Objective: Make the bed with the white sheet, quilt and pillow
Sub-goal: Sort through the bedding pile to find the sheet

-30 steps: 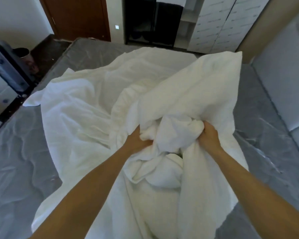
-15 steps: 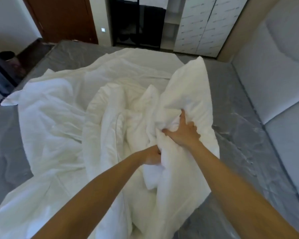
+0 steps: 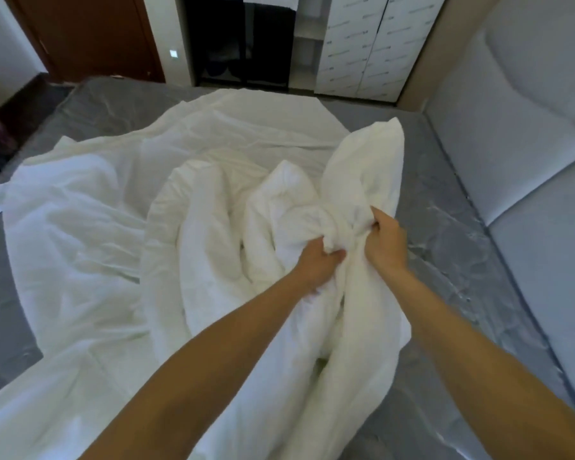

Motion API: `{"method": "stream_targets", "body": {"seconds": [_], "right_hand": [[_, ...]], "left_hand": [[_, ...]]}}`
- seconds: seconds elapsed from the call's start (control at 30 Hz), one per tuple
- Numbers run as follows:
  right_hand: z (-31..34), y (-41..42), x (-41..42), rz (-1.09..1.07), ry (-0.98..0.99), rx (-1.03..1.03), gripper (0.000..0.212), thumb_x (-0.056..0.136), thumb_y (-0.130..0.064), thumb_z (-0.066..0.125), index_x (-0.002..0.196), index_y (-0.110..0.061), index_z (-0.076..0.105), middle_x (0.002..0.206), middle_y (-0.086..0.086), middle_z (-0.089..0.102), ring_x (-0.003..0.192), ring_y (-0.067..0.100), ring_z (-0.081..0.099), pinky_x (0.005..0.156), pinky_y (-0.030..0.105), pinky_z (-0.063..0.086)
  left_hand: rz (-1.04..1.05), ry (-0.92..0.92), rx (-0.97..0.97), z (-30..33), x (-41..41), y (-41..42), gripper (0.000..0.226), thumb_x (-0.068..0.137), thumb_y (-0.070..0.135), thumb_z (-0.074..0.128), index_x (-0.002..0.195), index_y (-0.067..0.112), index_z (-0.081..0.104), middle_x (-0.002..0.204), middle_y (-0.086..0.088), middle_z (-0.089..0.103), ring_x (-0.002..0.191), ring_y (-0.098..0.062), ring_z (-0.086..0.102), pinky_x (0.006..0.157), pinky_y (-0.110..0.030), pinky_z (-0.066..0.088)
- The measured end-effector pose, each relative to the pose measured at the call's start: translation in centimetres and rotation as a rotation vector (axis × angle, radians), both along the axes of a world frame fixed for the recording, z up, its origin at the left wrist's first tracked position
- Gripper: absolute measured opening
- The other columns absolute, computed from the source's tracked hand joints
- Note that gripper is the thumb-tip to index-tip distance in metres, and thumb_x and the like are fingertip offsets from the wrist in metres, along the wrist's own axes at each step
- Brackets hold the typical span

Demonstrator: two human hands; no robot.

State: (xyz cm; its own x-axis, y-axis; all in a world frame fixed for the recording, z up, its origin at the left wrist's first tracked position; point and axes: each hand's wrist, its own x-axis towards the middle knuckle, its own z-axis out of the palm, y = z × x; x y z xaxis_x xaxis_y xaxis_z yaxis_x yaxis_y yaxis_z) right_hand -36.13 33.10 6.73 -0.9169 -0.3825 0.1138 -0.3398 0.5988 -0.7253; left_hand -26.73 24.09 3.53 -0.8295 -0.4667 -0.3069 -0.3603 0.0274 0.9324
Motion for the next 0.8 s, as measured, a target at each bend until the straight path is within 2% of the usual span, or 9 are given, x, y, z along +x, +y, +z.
{"method": "stream_targets", "body": {"seconds": [0.13, 0.23, 0.3, 0.4, 0.5, 0.57, 0.67, 0.73, 0.8], "right_hand": [[1.7, 1.3, -0.3, 0.022, -0.135, 0.140, 0.041, 0.099, -0.025, 0.040, 0.137, -0.013, 0.049, 0.134, 0.011, 0.054, 0.120, 0.030, 0.051, 0.094, 0.032, 0.038], [-1.9, 0.8, 0.6, 0.085, -0.245, 0.466, 0.091, 0.081, -0.060, 0.058, 0.151, -0.022, 0.014, 0.138, 0.010, 0.042, 0.123, 0.033, 0.047, 0.097, 0.038, 0.039], [-4.9, 0.5, 0.9, 0.089, -0.311, 0.518, 0.098, 0.079, -0.057, 0.062, 0.151, -0.026, 0.004, 0.137, 0.013, 0.045, 0.122, 0.034, 0.049, 0.097, 0.039, 0.041], [-8.2, -0.6, 1.3, 0.105, -0.333, 0.480, 0.087, 0.084, -0.048, 0.059, 0.149, -0.033, 0.002, 0.133, 0.013, 0.051, 0.118, 0.033, 0.054, 0.096, 0.038, 0.041], [-10.4, -2.8, 1.8, 0.102, -0.309, 0.402, 0.081, 0.086, -0.040, 0.059, 0.148, -0.033, 0.008, 0.132, 0.014, 0.049, 0.115, 0.033, 0.054, 0.093, 0.037, 0.041], [-11.6, -3.6, 1.8, 0.078, -0.275, 0.381, 0.080, 0.087, -0.034, 0.058, 0.149, -0.033, 0.008, 0.132, 0.015, 0.045, 0.114, 0.034, 0.052, 0.094, 0.038, 0.041], [-12.6, -3.5, 1.7, 0.032, -0.178, 0.424, 0.081, 0.089, -0.030, 0.056, 0.151, -0.032, 0.003, 0.136, 0.017, 0.040, 0.115, 0.035, 0.050, 0.095, 0.040, 0.042], [-12.5, -2.7, 1.6, 0.033, -0.171, 0.464, 0.077, 0.093, -0.029, 0.052, 0.152, -0.026, 0.002, 0.141, 0.018, 0.036, 0.120, 0.035, 0.047, 0.096, 0.039, 0.040], [-11.7, -1.7, 1.0, 0.062, -0.180, 0.492, 0.072, 0.096, -0.033, 0.046, 0.152, -0.027, 0.002, 0.140, 0.016, 0.042, 0.119, 0.033, 0.050, 0.092, 0.036, 0.042]], "left_hand": [[-0.155, 0.045, 0.060, 0.6, -1.8, 3.9, 0.020, 0.094, 0.015, 0.052, 0.108, 0.003, 0.059, 0.083, -0.007, 0.062, 0.062, 0.001, 0.059, 0.053, -0.017, 0.044], [-0.361, -0.124, 0.020, -1.4, -0.8, 3.0, 0.039, 0.094, 0.012, 0.052, 0.131, -0.001, 0.050, 0.126, -0.018, 0.057, 0.115, -0.020, 0.057, 0.087, -0.032, 0.049], [-0.464, -0.267, 0.036, -3.3, 0.5, 0.2, 0.045, 0.088, 0.015, 0.062, 0.132, 0.006, 0.053, 0.135, -0.013, 0.053, 0.120, -0.021, 0.052, 0.103, -0.034, 0.042], [-0.040, -0.300, -0.152, -5.8, 2.7, -6.7, 0.047, 0.085, 0.026, 0.067, 0.129, 0.014, 0.056, 0.135, -0.011, 0.054, 0.121, -0.021, 0.052, 0.106, -0.033, 0.039], [0.453, -0.633, -0.534, -9.2, 5.3, -14.4, 0.102, 0.075, 0.053, 0.070, 0.151, 0.020, 0.011, 0.155, -0.018, 0.014, 0.143, -0.035, 0.016, 0.114, -0.052, 0.016], [0.579, -0.784, -0.342, -11.2, 6.2, -17.2, 0.132, 0.064, 0.057, 0.078, 0.149, 0.021, -0.017, 0.155, -0.025, -0.011, 0.145, -0.039, -0.006, 0.112, -0.062, 0.004], [0.648, -0.707, -0.025, -13.7, 6.7, -19.6, 0.137, 0.066, 0.035, 0.084, 0.145, 0.026, -0.027, 0.154, -0.029, -0.007, 0.143, -0.045, 0.009, 0.111, -0.061, 0.018], [0.538, -0.573, 0.176, -14.0, 7.2, -20.4, 0.119, 0.076, 0.010, 0.076, 0.149, 0.025, -0.017, 0.151, -0.026, 0.019, 0.131, -0.043, 0.036, 0.100, -0.052, 0.039], [0.477, -0.428, 0.255, -13.1, 6.8, -20.1, 0.083, 0.077, -0.005, 0.063, 0.146, 0.014, 0.022, 0.137, -0.020, 0.042, 0.116, -0.039, 0.050, 0.082, -0.041, 0.046]]}}
